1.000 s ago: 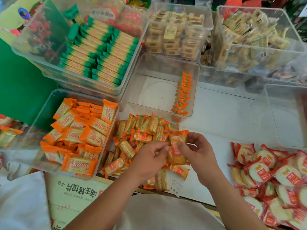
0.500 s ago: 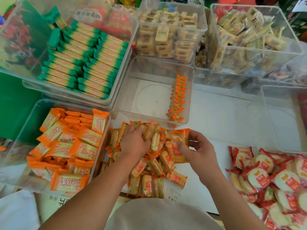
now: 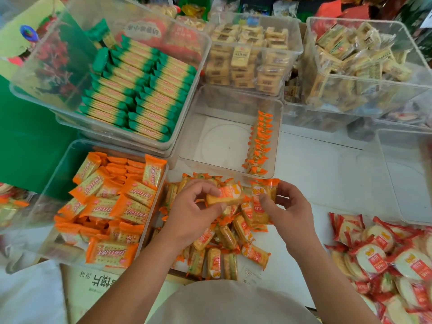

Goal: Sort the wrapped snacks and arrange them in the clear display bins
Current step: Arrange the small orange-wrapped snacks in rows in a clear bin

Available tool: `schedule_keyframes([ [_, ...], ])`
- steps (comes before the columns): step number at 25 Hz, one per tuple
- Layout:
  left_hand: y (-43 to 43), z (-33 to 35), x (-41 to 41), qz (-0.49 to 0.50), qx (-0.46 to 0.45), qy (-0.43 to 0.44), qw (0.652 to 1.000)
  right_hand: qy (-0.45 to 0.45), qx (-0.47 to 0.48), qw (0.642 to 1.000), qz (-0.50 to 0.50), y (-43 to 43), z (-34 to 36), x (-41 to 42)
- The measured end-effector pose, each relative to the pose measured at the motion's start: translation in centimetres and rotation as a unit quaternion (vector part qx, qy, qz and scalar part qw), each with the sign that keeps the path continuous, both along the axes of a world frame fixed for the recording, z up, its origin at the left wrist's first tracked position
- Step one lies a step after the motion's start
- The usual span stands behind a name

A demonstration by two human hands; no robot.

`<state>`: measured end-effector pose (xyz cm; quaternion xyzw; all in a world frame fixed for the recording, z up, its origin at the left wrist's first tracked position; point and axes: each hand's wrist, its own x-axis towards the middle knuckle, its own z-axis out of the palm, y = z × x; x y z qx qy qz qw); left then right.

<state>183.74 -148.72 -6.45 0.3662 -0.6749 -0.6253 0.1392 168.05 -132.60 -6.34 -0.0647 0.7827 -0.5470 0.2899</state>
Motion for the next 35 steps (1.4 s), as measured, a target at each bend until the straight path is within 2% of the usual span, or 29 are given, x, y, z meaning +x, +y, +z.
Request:
schedule_keyframes([
  [3, -0.1, 1.3, 0.1, 0.012, 0.042, 0.017, 0.999, -0.001, -0.009, 1.0, -0.005, -0.2, 0.3, 0.2],
  [6, 0.7, 1.9, -0.8, 0.1, 0.115, 0.06, 0.987, -0.007, -0.018, 1.0, -0.006, -0.8, 0.9, 0.4],
  [8, 2.0, 2.1, -1.8, 0.116, 0.13, 0.055, 0.983, -0.015, -0.037, 0.999, -0.001, -1.6, 1.4, 0.5],
  [11, 3.8, 2.2, -3.0, 0.042, 0.095, 0.063, 0.993, -0.035, -0.099, 0.994, 0.015, -2.6, 2.6, 1.1],
  [16, 4.3, 2.3, -4.1, -0.036, -0.012, 0.033, 0.999, -0.034, -0.087, 0.993, 0.069, -2.9, 2.8, 1.1],
  [19, 4.8, 3.3, -5.3, -0.099, 0.039, 0.062, 0.992, -0.048, -0.079, 0.989, 0.114, -3.2, 2.9, 1.3],
  [24, 3.8, 3.7, -6.7, -0.17, 0.062, 0.078, 0.98, 0.023, -0.109, 0.978, 0.179, -4.0, 3.0, 0.0],
  [29, 1.2, 2.5, -7.8, -0.114, 0.153, 0.066, 0.98, 0.039, -0.107, 0.968, 0.222, -3.3, 1.6, -2.5],
  [35, -2.1, 1.3, -10.7, -0.079, 0.129, 0.068, 0.986, -0.05, -0.112, 0.954, 0.273, -4.1, 2.0, -6.8],
])
